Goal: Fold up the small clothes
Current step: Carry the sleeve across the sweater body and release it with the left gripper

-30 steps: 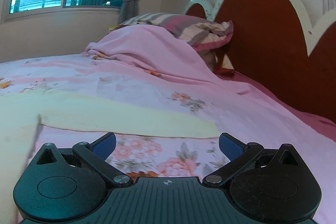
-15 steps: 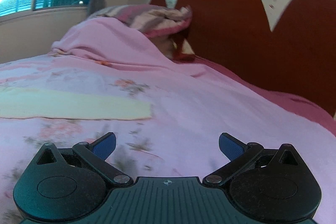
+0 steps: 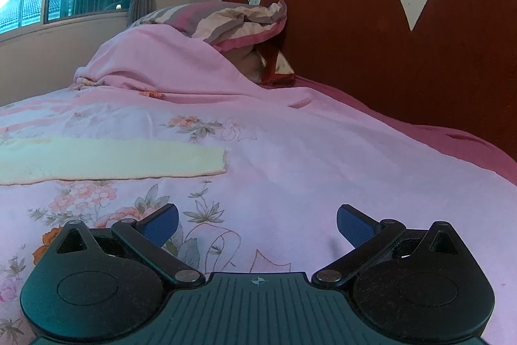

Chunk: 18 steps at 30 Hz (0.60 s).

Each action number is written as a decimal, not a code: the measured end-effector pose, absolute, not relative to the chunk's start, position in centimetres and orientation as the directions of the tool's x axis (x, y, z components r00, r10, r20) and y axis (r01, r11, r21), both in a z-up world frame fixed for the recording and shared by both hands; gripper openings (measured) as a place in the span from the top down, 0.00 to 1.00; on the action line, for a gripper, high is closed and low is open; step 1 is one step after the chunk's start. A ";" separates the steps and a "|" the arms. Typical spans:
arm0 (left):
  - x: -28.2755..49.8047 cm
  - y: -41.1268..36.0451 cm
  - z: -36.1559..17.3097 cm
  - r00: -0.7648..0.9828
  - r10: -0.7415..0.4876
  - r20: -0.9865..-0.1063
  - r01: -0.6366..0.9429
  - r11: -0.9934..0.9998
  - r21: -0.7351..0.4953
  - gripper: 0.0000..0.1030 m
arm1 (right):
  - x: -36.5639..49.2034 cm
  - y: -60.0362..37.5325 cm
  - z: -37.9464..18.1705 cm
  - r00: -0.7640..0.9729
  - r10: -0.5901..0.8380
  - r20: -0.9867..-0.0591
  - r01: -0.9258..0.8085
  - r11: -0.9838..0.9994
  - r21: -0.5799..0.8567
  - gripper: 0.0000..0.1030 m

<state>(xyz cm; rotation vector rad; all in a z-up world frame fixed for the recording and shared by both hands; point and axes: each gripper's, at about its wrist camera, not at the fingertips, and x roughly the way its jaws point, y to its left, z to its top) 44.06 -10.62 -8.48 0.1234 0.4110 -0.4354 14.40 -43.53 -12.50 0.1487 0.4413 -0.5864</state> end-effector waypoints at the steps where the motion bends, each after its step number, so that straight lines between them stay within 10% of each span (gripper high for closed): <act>1: 43.7 -9.0 -8.2 0.848 -0.337 -0.409 0.383 0.923 0.034 0.43 | 14.4 -43.6 -12.5 0.742 -0.502 -0.444 0.564 0.826 0.010 0.00; 9: 41.6 10.0 -9.9 0.835 0.186 -0.517 -0.178 0.982 0.067 0.44 | 14.3 -43.3 -12.2 0.744 -0.496 -0.448 0.556 0.831 0.004 0.00; 13: 39.8 17.4 -10.2 0.823 0.050 -0.566 -0.233 0.938 -0.256 0.43 | 16.3 -44.0 -11.2 0.801 -0.401 -0.445 0.503 0.853 0.137 0.00; 18: 36.0 20.8 -9.5 0.808 0.130 -0.574 -0.262 0.953 -0.153 0.43 | 21.1 -46.6 -10.6 0.836 -0.325 -0.443 0.477 0.828 0.294 0.01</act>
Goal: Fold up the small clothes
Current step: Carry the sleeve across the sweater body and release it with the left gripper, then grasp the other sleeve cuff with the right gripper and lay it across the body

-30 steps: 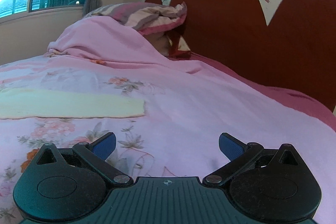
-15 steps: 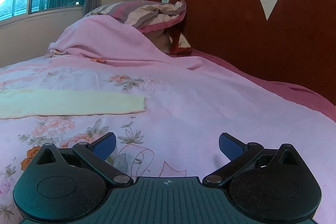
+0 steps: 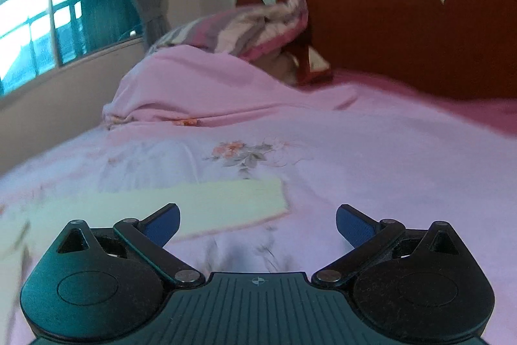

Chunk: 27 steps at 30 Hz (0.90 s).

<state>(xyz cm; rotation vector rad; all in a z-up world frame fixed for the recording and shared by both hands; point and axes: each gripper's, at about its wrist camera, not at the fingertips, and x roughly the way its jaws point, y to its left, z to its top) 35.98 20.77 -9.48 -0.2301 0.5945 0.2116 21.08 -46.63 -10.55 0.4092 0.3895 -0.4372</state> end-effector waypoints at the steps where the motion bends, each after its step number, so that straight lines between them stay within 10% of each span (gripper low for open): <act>1: 34.9 21.3 -9.4 0.806 0.151 -0.572 -0.258 0.960 -0.110 0.43 | 22.1 -47.4 -10.9 0.836 -0.300 -0.459 0.476 0.814 0.334 0.02; 4: 30.9 23.5 -9.0 0.795 0.225 -0.563 -0.281 0.960 -0.013 0.42 | 24.7 -50.4 -13.1 0.820 -0.201 -0.535 0.494 0.719 0.488 0.54; 13: 25.4 30.2 -9.3 0.712 0.340 -0.615 -0.406 0.913 0.035 0.41 | 27.4 -54.7 -16.1 0.875 -0.089 -0.476 0.443 0.544 0.713 0.54; 16: 25.3 31.5 -9.7 0.706 0.334 -0.624 -0.416 0.909 0.016 0.40 | 28.9 -55.6 -15.6 0.858 -0.079 -0.508 0.466 0.540 0.701 0.97; 21: 25.4 32.1 -10.1 0.713 0.331 -0.618 -0.409 0.912 0.016 0.39 | 26.6 -56.0 -12.2 0.921 -0.136 -0.365 0.367 0.619 0.694 0.97; 24: 25.5 32.0 -10.4 0.712 0.327 -0.621 -0.408 0.913 0.013 0.38 | 28.1 -57.2 -14.8 0.821 -0.122 -0.558 0.497 0.633 0.593 0.96; 27: 25.5 31.9 -10.3 0.710 0.326 -0.624 -0.400 0.916 0.024 0.38 | 27.3 -57.5 -15.6 0.828 -0.117 -0.548 0.493 0.617 0.613 0.96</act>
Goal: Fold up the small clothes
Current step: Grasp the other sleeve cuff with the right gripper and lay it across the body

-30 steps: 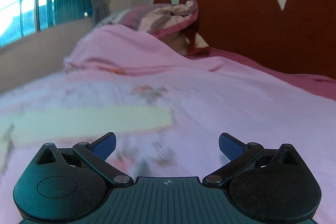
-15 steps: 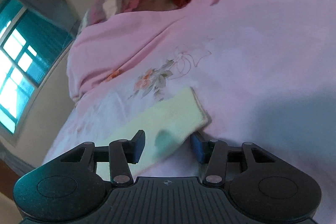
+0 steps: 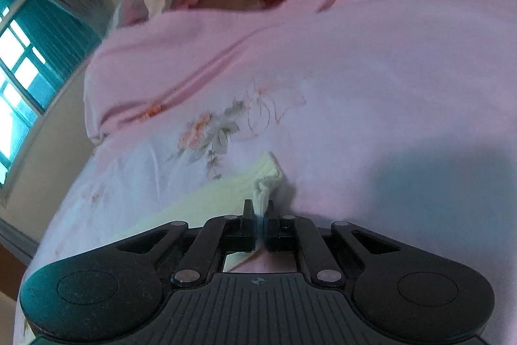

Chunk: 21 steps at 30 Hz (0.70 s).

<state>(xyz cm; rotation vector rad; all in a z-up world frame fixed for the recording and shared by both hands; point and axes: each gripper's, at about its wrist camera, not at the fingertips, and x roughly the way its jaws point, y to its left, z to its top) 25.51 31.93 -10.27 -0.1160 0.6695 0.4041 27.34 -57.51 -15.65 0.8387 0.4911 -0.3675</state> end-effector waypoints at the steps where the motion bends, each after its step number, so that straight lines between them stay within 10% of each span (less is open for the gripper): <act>1: 25.5 31.9 -10.2 0.708 0.328 -0.625 -0.393 0.919 0.036 0.38 | 27.3 -57.4 -15.6 0.827 -0.118 -0.549 0.494 0.617 0.612 0.96; 11: 24.3 35.2 -9.4 0.682 0.385 -0.622 -0.442 0.894 0.068 0.37 | 33.2 -50.2 -8.0 0.871 -0.113 -0.479 0.393 0.745 0.539 0.96; 21: 21.6 40.6 -10.7 0.692 0.356 -0.628 -0.455 0.891 0.004 0.35 | 45.1 -23.1 -0.7 0.898 0.229 -0.376 -0.031 0.884 0.467 0.96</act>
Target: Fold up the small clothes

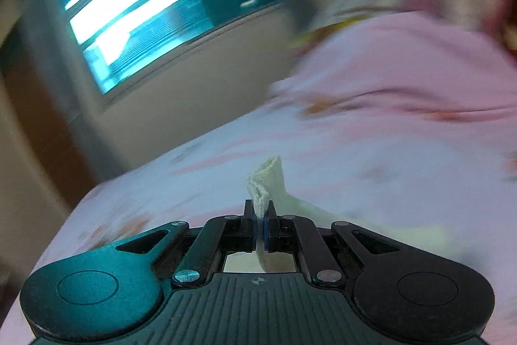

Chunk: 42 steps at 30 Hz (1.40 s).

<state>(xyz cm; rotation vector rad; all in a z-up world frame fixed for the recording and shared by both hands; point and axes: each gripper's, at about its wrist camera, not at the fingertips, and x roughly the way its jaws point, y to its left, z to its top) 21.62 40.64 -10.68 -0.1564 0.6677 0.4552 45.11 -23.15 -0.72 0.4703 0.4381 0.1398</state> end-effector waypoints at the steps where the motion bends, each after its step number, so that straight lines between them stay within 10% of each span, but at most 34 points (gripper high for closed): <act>1: 21.4 40.7 -11.0 0.701 0.352 -0.620 -0.457 0.889 -0.012 0.34 | 46.0 -20.0 -0.9 0.886 0.269 -0.379 -0.074 0.887 0.456 0.96; 12: 21.0 41.7 -11.6 0.744 0.295 -0.600 -0.435 0.895 -0.099 0.27 | 48.6 4.6 -10.5 0.692 0.488 -0.532 -0.336 0.870 0.361 0.96; 30: 20.7 41.8 -11.7 0.755 0.286 -0.591 -0.427 0.898 -0.111 0.25 | 44.9 8.3 -10.8 0.653 0.538 -0.533 -0.481 0.838 0.257 0.96; 34: 20.7 41.8 -11.7 0.754 0.287 -0.590 -0.426 0.898 -0.107 0.25 | 44.5 8.8 -11.1 0.612 0.591 -0.525 -0.507 0.803 0.314 0.66; 42: 21.3 40.5 -10.5 0.789 0.264 -0.554 -0.389 0.913 -0.119 0.25 | 39.8 -0.6 -8.8 0.740 0.518 -0.429 -0.415 0.854 0.315 0.78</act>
